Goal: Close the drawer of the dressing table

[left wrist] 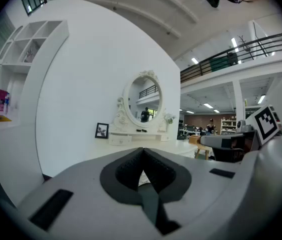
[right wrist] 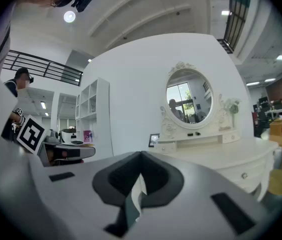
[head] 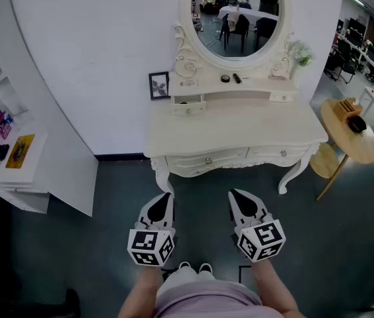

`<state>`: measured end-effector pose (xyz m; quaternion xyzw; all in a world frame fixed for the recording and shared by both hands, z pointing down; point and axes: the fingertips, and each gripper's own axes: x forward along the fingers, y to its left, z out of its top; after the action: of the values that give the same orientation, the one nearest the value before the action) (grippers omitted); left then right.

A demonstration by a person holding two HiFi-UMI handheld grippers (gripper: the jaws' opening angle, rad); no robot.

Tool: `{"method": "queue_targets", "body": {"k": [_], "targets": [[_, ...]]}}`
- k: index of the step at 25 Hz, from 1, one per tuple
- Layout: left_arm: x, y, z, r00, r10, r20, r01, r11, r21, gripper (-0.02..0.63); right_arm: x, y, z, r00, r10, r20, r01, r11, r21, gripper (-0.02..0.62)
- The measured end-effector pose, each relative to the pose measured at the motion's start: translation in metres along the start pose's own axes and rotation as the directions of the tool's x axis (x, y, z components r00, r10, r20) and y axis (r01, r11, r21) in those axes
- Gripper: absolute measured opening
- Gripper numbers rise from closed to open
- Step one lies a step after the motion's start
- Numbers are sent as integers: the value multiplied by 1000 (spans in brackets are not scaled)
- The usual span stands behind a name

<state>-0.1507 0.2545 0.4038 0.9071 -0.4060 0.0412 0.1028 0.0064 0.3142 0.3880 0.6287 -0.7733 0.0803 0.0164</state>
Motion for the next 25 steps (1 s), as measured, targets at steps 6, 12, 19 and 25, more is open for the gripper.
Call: {"method": "queue_targets", "body": {"k": [6, 12, 19, 25], "targets": [[-4, -2, 3, 1000, 14, 16, -15, 999, 30, 0, -2, 5, -3, 1000, 15, -20, -14, 1000, 10, 3], [-3, -2, -1, 1000, 10, 10, -10, 1000, 19, 49, -4, 1, -5, 1000, 1, -21, -1, 1000, 15, 5], [-2, -7, -6, 1000, 1, 0, -1, 1000, 6, 182, -8, -6, -6, 999, -11, -30, 12, 999, 38, 168], [0, -5, -7, 1000, 8, -4, -8, 1000, 12, 263, -5, -7, -7, 999, -2, -34, 4, 998, 56, 274]]}}
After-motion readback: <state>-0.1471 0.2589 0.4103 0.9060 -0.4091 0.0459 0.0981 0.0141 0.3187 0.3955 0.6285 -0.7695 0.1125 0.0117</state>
